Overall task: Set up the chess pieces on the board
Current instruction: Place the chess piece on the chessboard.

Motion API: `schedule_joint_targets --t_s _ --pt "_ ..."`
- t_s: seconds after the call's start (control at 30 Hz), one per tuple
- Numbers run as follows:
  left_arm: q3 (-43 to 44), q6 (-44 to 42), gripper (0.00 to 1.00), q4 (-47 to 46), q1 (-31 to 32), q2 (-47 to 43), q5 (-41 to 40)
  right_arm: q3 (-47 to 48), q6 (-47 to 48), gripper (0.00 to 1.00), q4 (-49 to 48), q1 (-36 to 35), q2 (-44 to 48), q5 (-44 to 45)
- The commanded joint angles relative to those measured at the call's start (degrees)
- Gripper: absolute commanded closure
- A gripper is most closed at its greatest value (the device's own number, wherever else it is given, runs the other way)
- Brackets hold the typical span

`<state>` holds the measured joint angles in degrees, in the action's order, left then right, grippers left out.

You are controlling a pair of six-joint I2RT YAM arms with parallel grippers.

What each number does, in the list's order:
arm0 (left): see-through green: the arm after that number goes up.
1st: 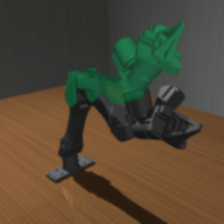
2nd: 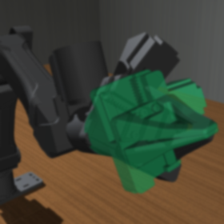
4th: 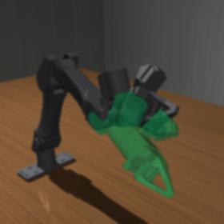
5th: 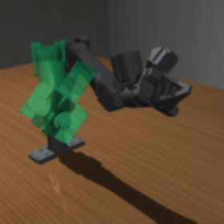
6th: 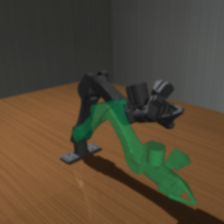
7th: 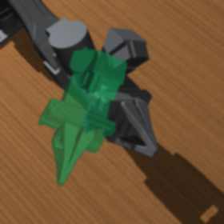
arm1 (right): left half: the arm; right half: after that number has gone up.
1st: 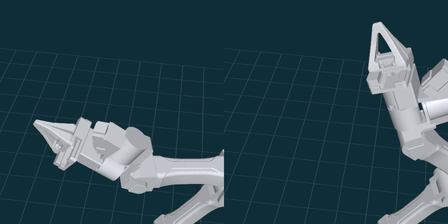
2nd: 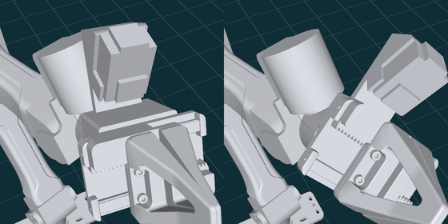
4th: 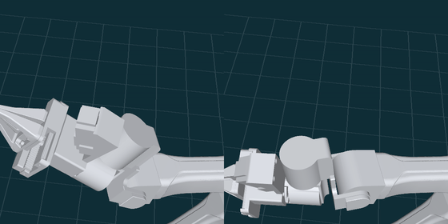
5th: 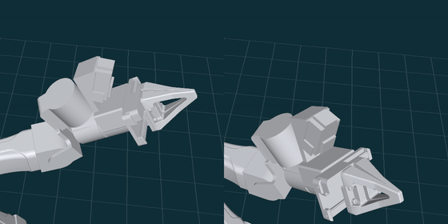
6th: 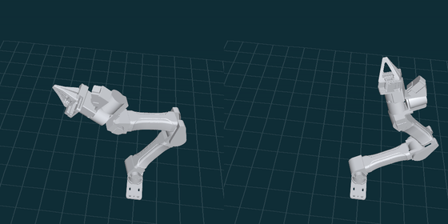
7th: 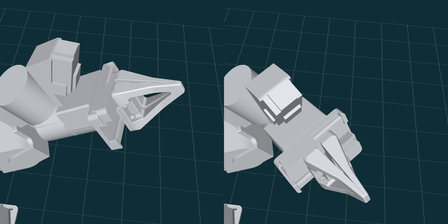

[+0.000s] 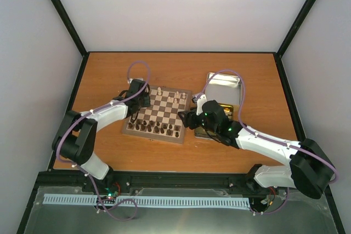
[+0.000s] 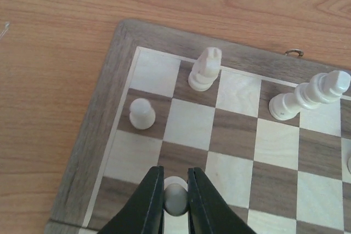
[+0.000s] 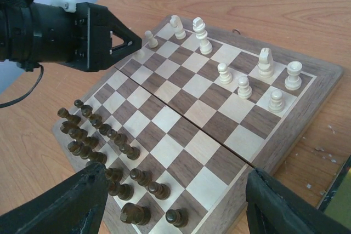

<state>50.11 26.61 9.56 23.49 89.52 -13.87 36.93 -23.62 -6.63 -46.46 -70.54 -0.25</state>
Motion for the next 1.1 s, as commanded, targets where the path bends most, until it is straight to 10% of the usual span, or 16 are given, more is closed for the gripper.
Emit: schedule_joint_targets --t_s 0.0,1.07 --pt "3.41 -3.77 0.98 -5.59 1.63 2.99 -5.06 -0.93 -0.52 0.31 -0.95 0.31 0.84 0.23" --pt "8.79 -4.19 0.85 -6.38 1.65 13.58 -4.95 -0.28 -0.8 0.3 0.43 0.33 0.93 -0.09"
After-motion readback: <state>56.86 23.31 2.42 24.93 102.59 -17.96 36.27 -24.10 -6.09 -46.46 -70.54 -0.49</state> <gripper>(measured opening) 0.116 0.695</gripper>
